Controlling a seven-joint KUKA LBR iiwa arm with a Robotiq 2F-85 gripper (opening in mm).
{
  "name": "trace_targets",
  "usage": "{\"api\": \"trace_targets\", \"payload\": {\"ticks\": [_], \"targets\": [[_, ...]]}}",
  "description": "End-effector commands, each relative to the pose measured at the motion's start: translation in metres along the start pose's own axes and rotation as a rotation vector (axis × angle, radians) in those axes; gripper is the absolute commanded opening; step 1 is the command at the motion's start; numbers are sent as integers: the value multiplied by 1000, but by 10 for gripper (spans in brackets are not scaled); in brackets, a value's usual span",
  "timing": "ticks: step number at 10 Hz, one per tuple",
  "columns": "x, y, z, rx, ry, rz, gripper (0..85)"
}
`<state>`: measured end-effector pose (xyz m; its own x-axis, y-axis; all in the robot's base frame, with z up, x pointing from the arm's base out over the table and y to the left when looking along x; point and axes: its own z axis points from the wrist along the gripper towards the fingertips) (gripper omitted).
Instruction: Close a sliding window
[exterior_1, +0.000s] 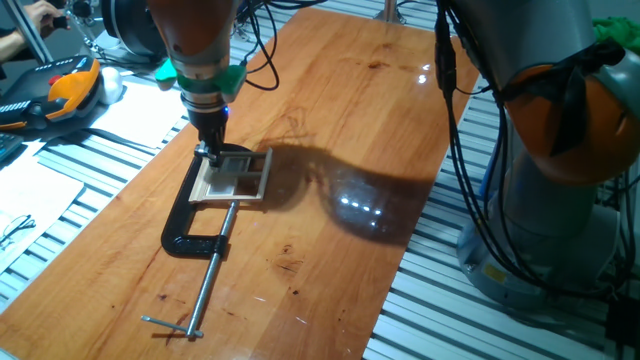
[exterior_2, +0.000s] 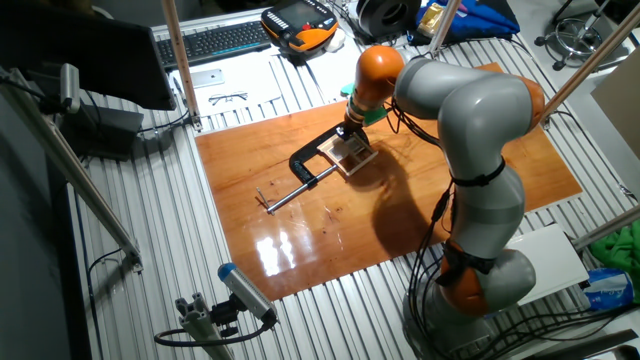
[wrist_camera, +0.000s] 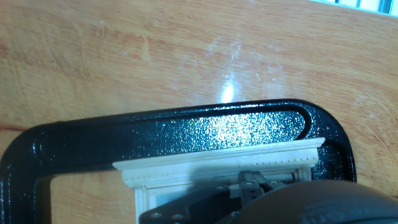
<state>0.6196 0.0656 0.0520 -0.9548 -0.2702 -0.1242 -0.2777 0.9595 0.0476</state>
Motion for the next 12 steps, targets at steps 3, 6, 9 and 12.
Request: {"api": "trace_targets", "payload": {"ticks": [3, 6, 9, 12], "targets": [[0, 0, 3, -2, -8, -3, 0], [2, 0, 6, -3, -4, -3, 0], [4, -1, 6, 1, -2, -5, 0], [5, -1, 5, 8, 8, -5, 0]]}}
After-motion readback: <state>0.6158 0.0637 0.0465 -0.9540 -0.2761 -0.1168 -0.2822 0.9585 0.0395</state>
